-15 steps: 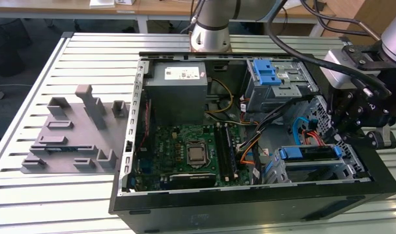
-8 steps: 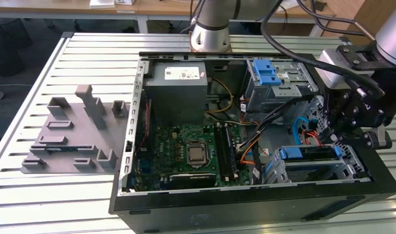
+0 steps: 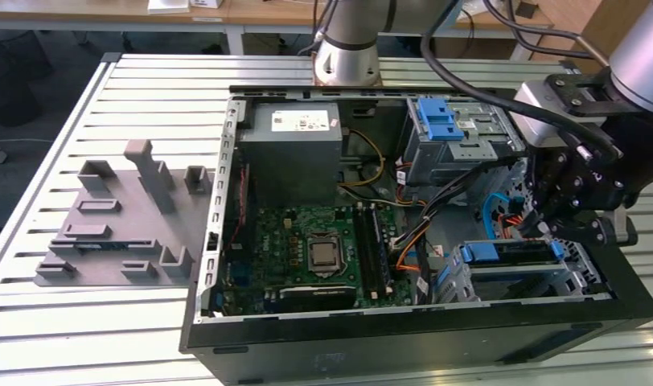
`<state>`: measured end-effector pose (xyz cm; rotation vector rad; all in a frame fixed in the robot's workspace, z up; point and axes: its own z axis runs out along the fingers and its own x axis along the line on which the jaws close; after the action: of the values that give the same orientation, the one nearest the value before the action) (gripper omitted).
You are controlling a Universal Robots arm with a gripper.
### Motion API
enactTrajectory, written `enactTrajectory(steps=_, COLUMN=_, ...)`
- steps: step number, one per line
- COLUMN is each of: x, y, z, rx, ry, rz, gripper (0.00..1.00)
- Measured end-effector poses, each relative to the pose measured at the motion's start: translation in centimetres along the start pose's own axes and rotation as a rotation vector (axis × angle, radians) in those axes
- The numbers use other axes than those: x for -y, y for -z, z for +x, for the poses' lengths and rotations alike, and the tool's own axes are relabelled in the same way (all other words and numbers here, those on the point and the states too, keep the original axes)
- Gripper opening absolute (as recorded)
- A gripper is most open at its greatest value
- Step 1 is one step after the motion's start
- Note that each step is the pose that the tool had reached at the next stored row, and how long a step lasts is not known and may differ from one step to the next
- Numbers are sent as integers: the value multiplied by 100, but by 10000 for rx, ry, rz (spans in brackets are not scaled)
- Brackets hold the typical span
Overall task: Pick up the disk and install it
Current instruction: 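Insert the second disk wire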
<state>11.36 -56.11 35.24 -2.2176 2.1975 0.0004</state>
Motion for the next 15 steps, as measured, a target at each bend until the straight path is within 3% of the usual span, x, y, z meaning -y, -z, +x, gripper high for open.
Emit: enactTrajectory(steps=15, x=-92, y=6, z=-1, rx=16, ry=0, rz=0, gripper=11)
